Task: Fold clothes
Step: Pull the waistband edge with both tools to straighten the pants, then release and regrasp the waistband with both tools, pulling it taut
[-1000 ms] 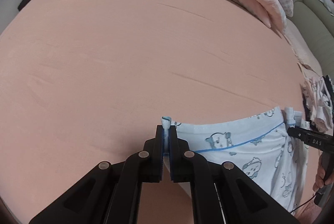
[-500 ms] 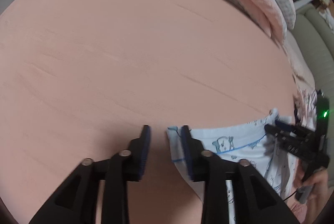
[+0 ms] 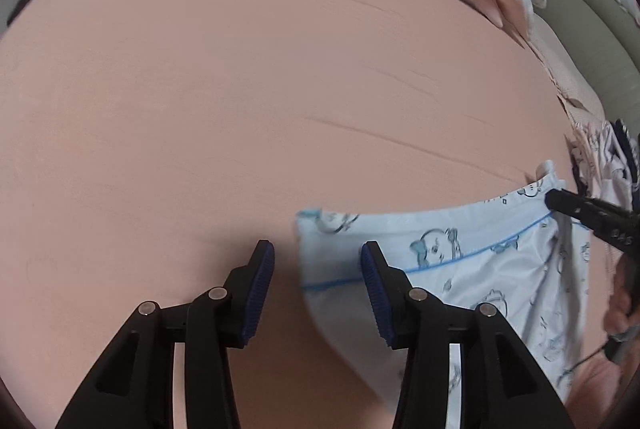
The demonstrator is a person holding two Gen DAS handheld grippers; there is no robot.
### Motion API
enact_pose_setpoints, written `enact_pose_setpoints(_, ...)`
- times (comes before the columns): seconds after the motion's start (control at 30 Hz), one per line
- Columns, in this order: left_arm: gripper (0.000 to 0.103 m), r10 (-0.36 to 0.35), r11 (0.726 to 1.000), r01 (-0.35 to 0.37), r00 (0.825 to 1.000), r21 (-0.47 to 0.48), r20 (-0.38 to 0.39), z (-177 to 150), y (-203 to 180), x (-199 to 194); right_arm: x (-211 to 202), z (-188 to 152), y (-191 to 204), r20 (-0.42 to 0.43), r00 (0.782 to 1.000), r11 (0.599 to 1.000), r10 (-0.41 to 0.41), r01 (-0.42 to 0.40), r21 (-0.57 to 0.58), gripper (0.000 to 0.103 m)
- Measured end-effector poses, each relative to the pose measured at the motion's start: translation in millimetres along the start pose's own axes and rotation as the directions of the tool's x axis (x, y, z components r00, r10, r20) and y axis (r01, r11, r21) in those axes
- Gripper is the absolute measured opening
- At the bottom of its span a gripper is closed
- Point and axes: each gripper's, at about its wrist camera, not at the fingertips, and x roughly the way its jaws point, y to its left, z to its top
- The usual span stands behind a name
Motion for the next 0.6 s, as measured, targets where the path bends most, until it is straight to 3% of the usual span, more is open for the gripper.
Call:
enact_pose_setpoints(0.03, 0.039, 0.003, 1.000, -0.003, 1.000, 0.008, 0.007, 1.0, -3.6, 0.9, -0.7, 1.6, 2.2, 0.003, 1.000, 1.000, 0.014, -0.014, -0.002, 0.011)
enact_pose_setpoints(0.07, 0.012, -0.001, 1.000, 0.001, 1.000, 0.016, 0.015, 1.7, -6.3, 0.2, -0.4, 3.0, 4.9, 0.004, 1.000, 1.000, 0.024, -0.024, -0.006, 0.011)
enact_pose_setpoints(0.1, 0.003, -0.005, 1.000, 0.005, 1.000, 0.019, 0.026, 2.5, -8.1, -1.7, 0.0, 4.3, 7.2, 0.004, 0.999, 0.999, 0.040, -0.040, -0.005, 0.011)
enact_pose_setpoints(0.23, 0.003, -0.026, 0.999, 0.030, 0.991, -0.031, 0.129, 4.3, 4.3, -40.3, -8.3, 7.6, 25.7, 0.046, 0.996, 0.996, 0.080, -0.077, -0.051, 0.011)
enact_pose_setpoints(0.33, 0.003, -0.024, 0.999, 0.032, 0.977, -0.037, 0.213, 3.8, 11.8, -75.7, -15.9, 9.1, 46.3, 0.092, 0.993, 0.991, 0.069, -0.057, -0.123, 0.011)
enact_pose_setpoints(0.43, 0.003, -0.011, 0.999, 0.020, 0.965, -0.031, 0.261, 1.9, 17.4, -96.1, -8.7, 14.2, 54.3, 0.084, 0.994, 0.986, 0.073, -0.059, -0.158, 0.012)
enact_pose_setpoints(0.53, 0.003, 0.059, 0.998, -0.055, 0.973, -0.024, 0.225, 10.4, 23.5, -79.4, 2.4, 24.7, 65.7, 0.064, 0.993, 0.987, 0.098, -0.089, -0.134, 0.015)
enact_pose_setpoints(0.6, 0.003, 0.099, 0.995, -0.095, 0.982, -0.034, 0.159, 7.0, 33.6, -54.0, 12.5, 28.9, 53.2, 0.018, 0.997, 0.990, 0.081, -0.079, -0.117, 0.018)
